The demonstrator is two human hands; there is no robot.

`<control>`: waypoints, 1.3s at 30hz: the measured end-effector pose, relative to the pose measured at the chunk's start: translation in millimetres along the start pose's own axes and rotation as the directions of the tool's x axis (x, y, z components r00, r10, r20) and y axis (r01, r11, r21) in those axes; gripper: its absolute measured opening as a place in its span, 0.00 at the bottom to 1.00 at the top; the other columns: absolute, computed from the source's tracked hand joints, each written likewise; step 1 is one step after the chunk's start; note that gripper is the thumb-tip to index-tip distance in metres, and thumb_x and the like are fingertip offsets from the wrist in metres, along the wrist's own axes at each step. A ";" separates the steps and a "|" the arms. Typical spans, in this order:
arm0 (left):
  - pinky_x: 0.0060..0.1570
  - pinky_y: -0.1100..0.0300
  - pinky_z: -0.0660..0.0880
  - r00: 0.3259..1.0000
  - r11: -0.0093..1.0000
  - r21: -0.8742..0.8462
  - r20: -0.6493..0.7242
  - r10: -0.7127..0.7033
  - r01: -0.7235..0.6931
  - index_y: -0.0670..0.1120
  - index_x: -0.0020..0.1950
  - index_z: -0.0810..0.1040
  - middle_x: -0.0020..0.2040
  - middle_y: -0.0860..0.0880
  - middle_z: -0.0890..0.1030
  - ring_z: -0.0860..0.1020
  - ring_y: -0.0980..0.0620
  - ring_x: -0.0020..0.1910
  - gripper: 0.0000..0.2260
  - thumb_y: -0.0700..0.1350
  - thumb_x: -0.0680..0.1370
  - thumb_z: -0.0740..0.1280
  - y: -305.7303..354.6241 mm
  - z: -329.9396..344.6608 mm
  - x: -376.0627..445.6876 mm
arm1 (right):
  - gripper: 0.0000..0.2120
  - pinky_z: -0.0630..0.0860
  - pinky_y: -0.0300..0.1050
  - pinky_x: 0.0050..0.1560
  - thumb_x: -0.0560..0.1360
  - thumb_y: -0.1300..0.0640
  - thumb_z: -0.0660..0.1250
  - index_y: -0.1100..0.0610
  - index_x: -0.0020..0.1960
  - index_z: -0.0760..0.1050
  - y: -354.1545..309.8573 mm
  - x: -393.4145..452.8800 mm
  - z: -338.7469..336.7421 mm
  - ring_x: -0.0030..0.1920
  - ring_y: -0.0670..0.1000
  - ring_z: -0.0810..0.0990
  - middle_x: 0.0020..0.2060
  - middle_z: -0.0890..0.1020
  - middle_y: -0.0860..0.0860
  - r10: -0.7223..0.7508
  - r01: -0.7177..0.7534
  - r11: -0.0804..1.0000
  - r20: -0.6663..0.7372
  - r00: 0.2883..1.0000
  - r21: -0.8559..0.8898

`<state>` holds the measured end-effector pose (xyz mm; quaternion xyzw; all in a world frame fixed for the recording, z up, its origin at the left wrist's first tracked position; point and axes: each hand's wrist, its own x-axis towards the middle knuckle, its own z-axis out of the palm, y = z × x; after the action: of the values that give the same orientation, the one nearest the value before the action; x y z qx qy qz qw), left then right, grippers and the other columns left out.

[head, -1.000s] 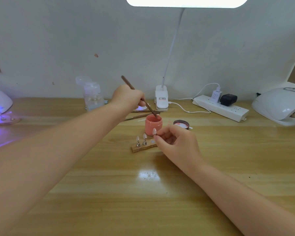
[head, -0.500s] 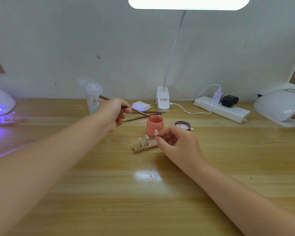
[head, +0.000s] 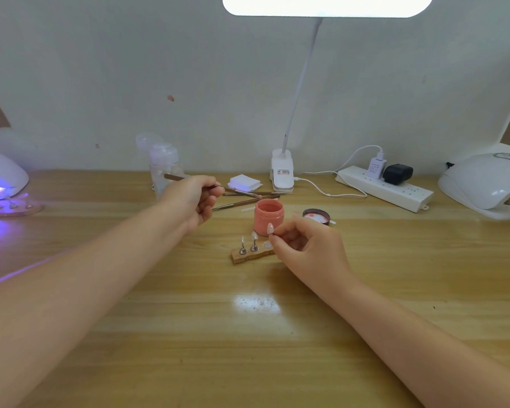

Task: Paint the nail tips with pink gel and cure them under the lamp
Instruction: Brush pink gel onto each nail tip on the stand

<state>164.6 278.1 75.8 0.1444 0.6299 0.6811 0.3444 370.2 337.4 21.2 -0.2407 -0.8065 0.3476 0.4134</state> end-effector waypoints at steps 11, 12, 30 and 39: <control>0.29 0.65 0.78 0.990 0.978 -0.157 -0.006 0.139 -0.138 0.40 0.46 0.80 0.32 0.47 0.83 0.79 0.56 0.27 0.03 0.40 0.77 0.69 -8.5 -16.0 -23.9 | 0.05 0.77 0.46 0.38 0.72 0.58 0.73 0.52 0.39 0.80 1.5 0.8 0.2 0.32 0.48 0.79 0.33 0.81 0.46 0.035 -0.035 0.999 -0.002 0.999 0.020; 0.30 0.63 0.78 0.984 0.969 -0.175 0.015 0.179 -0.174 0.39 0.48 0.81 0.34 0.46 0.84 0.80 0.55 0.29 0.04 0.39 0.76 0.70 -9.4 -18.3 -31.3 | 0.04 0.78 0.48 0.40 0.72 0.58 0.73 0.52 0.39 0.80 0.4 0.9 0.0 0.33 0.49 0.80 0.33 0.81 0.47 0.041 -0.041 0.999 -0.001 0.999 0.028; 0.48 0.56 0.79 0.606 0.517 0.316 0.435 0.666 -0.795 0.57 0.52 0.79 0.46 0.56 0.84 0.83 0.57 0.46 0.10 0.55 0.75 0.62 -62.5 -28.9 -103.1 | 0.02 0.80 0.52 0.44 0.72 0.59 0.74 0.54 0.43 0.83 -4.9 -0.5 -3.6 0.35 0.49 0.83 0.33 0.84 0.47 0.061 -0.060 0.997 -0.020 0.998 0.046; 0.48 0.53 0.78 0.577 0.483 0.315 0.449 0.683 -0.817 0.58 0.53 0.80 0.45 0.55 0.84 0.83 0.53 0.46 0.09 0.54 0.76 0.63 -66.2 -29.5 -101.5 | 0.03 0.81 0.48 0.43 0.72 0.59 0.73 0.52 0.42 0.83 -2.7 -0.3 -3.7 0.34 0.47 0.83 0.32 0.83 0.47 0.043 -0.042 0.999 -0.026 0.999 0.022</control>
<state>238.2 187.7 31.6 0.5778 0.5995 0.5524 0.0396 373.2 336.7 24.7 -0.2578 -0.7920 0.3615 0.4189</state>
